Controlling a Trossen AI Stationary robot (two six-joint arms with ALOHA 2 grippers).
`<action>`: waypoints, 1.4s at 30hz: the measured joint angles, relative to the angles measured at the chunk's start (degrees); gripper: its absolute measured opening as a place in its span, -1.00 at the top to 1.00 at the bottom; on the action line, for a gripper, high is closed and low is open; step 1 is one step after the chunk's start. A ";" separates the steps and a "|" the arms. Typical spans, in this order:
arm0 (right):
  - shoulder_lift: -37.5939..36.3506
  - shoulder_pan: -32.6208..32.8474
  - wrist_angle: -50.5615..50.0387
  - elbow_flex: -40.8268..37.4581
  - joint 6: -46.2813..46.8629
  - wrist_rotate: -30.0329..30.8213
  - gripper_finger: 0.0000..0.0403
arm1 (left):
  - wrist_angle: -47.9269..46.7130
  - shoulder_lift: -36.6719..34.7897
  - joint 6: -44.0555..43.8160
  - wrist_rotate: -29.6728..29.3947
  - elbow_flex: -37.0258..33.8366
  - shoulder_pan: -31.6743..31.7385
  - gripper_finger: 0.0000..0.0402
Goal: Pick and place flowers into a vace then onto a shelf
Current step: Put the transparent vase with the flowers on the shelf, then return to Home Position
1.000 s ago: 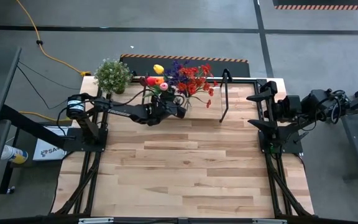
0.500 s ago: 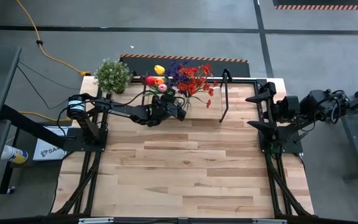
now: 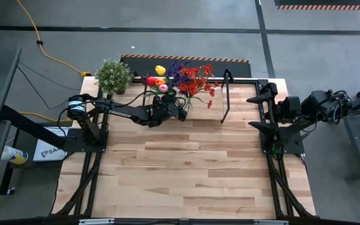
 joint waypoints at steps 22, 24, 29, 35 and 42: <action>0.00 0.00 0.26 0.00 -0.20 0.02 -0.68 | -4.35 -3.30 -1.36 -4.53 -0.02 -3.74 -0.64; 0.00 0.00 0.24 0.00 -0.14 0.02 -0.68 | -4.99 -3.72 -1.53 -4.66 -0.02 -4.10 -0.63; 0.00 0.00 0.24 0.00 -0.07 0.02 -0.68 | -6.46 -4.02 -2.58 -5.30 -0.02 -5.69 -0.63; 0.00 0.00 0.24 0.00 -0.06 0.02 -0.67 | -6.66 -4.50 -3.05 -6.22 0.04 -7.90 -0.62; 0.00 0.00 0.26 0.00 -0.04 0.03 -0.67 | -6.34 -4.48 -5.58 -7.04 0.04 -10.56 -0.62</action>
